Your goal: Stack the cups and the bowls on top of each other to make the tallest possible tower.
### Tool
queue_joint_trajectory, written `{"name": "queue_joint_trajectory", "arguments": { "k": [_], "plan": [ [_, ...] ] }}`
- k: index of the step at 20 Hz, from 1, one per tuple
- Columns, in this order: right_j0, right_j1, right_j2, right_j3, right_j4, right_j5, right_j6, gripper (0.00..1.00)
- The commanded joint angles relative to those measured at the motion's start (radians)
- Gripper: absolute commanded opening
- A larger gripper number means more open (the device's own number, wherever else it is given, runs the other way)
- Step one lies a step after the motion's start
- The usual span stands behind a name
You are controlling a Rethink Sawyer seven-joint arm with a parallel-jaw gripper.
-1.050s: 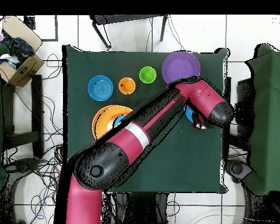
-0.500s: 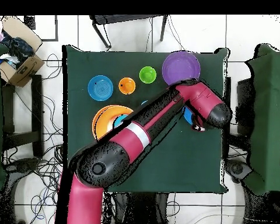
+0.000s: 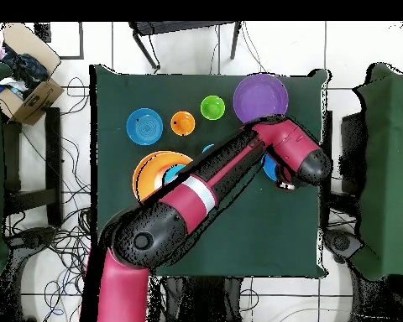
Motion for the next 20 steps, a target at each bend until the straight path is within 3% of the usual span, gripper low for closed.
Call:
{"name": "queue_joint_trajectory", "arguments": {
  "k": [1, 11, 20],
  "plan": [
    [-0.010, 0.009, 0.119, -0.065, 0.034, 0.033, 0.030, 1.00],
    [-0.002, -0.017, 0.086, -0.014, 0.006, -0.012, 0.059, 1.00],
    [-0.001, -0.053, 0.053, 0.024, -0.028, -0.051, 0.025, 1.00]
  ]
}}
